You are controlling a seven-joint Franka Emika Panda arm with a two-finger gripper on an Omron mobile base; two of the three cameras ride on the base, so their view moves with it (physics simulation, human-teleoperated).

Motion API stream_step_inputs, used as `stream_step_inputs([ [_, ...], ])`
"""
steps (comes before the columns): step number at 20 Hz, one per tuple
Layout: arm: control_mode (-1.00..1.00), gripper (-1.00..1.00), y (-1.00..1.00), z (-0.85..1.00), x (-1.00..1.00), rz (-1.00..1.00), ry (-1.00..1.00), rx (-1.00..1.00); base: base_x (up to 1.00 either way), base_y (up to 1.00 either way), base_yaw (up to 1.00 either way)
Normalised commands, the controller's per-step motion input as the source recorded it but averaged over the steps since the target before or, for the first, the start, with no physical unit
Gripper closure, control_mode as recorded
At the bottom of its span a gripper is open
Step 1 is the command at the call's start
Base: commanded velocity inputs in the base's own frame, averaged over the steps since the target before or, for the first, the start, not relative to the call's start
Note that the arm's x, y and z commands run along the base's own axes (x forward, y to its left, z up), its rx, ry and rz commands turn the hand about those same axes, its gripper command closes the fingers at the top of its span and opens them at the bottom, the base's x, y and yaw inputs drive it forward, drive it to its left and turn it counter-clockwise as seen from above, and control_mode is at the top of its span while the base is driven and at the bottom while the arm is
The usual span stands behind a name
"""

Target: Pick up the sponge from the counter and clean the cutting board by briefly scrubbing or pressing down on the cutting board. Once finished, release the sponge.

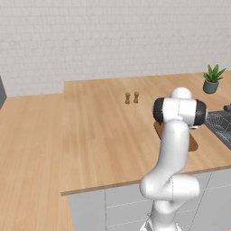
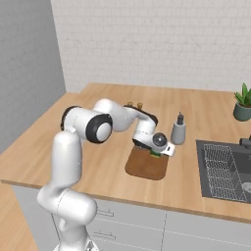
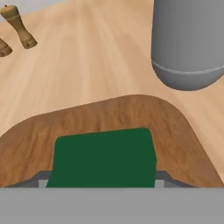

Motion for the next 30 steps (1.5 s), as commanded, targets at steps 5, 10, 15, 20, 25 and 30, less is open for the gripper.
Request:
stream_step_inputs([
  [5,-1.00,1.00,0.29,-0.22,0.74,-0.04,0.00,0.00,0.00,0.00,0.00],
  [10,-1.00,1.00,0.19,-0.22,0.65,-0.04,0.00,0.00,0.00,0.00,0.00],
  [15,-1.00,1.00,0.00,-0.15,0.22,-0.02,0.00,0.00,0.00,0.00,0.00],
  [20,-1.00,1.00,-0.15,-0.06,0.07,-0.02,0.00,0.00,0.00,0.00,0.00],
  [25,-1.00,1.00,-0.25,-0.01,0.00,-0.01,0.04,0.00,0.00,0.00,0.00],
  [30,-1.00,1.00,-0.44,-0.13,-0.03,0.00,0.01,0.00,0.00,0.00,0.00],
])
